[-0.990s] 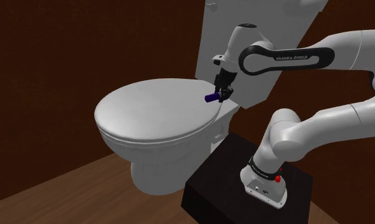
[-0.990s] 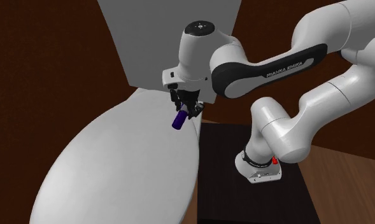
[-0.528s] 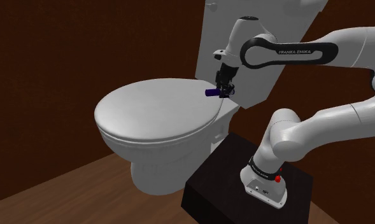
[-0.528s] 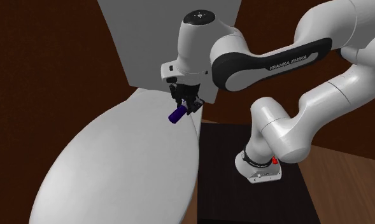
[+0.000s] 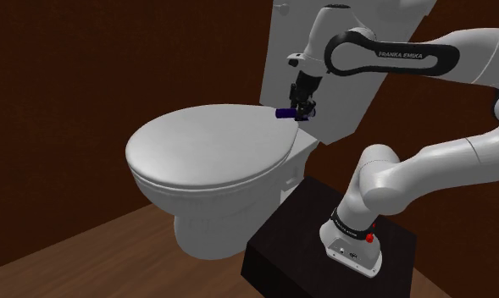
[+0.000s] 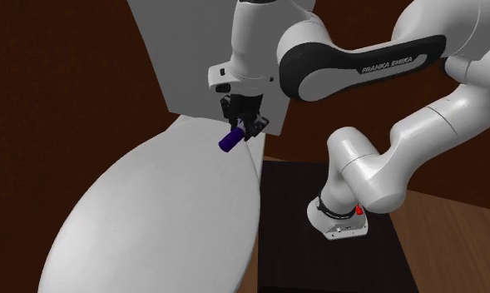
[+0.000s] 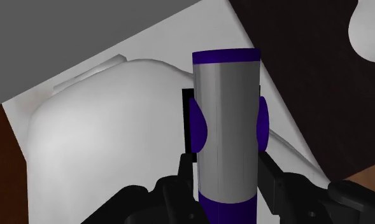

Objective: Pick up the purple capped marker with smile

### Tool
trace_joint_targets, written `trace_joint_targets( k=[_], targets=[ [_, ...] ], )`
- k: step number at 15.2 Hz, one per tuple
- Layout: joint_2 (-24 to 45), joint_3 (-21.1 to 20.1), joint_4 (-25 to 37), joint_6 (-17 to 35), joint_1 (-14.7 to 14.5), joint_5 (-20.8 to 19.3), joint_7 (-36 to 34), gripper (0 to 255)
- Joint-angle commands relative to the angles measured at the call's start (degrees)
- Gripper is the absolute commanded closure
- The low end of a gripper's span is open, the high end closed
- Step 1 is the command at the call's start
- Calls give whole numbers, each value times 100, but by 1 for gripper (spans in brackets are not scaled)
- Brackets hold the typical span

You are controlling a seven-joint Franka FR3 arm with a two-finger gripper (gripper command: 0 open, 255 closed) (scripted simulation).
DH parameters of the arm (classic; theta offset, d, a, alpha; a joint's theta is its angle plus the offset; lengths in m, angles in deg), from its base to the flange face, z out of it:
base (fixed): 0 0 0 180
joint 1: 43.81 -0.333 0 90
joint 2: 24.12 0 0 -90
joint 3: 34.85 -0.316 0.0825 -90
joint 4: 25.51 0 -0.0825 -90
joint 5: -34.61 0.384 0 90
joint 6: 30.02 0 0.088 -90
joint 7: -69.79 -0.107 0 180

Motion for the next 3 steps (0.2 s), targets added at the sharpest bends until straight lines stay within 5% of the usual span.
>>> trace_joint_targets(
  k=[1, 3],
  targets=[
    [20, -45, 175, -157, -22, 44, 8, 255],
    [22, -47, 187, -167, -23, 47, 9, 255]
  ],
)
